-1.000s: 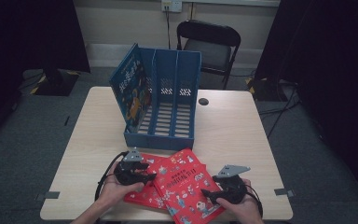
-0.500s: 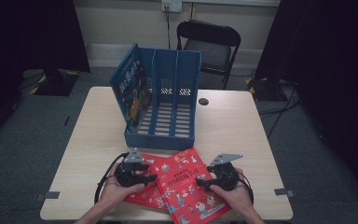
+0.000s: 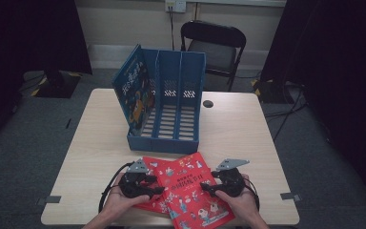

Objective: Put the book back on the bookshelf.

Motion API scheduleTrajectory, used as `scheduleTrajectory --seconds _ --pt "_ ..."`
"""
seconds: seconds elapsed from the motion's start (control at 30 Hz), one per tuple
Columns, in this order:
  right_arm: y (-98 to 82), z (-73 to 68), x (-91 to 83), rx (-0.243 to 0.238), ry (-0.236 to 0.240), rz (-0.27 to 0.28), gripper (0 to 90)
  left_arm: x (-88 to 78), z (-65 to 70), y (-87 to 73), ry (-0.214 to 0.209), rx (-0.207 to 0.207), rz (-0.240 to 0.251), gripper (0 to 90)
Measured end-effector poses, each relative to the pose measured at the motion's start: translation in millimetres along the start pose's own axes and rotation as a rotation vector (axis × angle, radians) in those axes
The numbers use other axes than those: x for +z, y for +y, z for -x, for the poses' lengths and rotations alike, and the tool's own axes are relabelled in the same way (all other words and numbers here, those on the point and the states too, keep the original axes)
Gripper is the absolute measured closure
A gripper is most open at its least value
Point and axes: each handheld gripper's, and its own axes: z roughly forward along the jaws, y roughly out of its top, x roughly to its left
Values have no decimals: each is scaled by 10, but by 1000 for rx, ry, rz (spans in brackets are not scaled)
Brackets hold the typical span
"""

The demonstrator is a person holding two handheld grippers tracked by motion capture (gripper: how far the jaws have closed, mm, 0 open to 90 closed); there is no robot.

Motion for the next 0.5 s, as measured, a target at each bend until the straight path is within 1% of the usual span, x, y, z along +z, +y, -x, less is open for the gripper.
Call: scheduleTrajectory --seconds 0.03,0.07,0.13,0.23,0.3,0.4,0.43,0.47,0.5 --pt "-10 -10 -11 -4 2 -2 337 15 10 19 26 17 -7 421" --pt "-23 -24 -26 -4 4 -6 337 37 18 38 41 26 -8 403" --pt "-54 -46 -51 -6 1 -4 336 66 -14 63 30 9 11 397" --pt "-88 -55 -79 1 5 0 334 93 -33 77 36 4 24 398" --pt "-94 -62 -65 6 0 8 293 104 -37 75 37 7 32 393" --pt "-63 -57 1 14 -6 7 205 117 -40 74 36 12 39 381" --pt "-49 -53 25 24 -6 4 184 124 -38 75 34 4 40 378" --pt "-36 -45 45 26 -7 4 167 134 -40 72 28 -3 40 363" --pt "-25 -39 62 32 -9 1 152 143 -36 69 26 2 43 344"
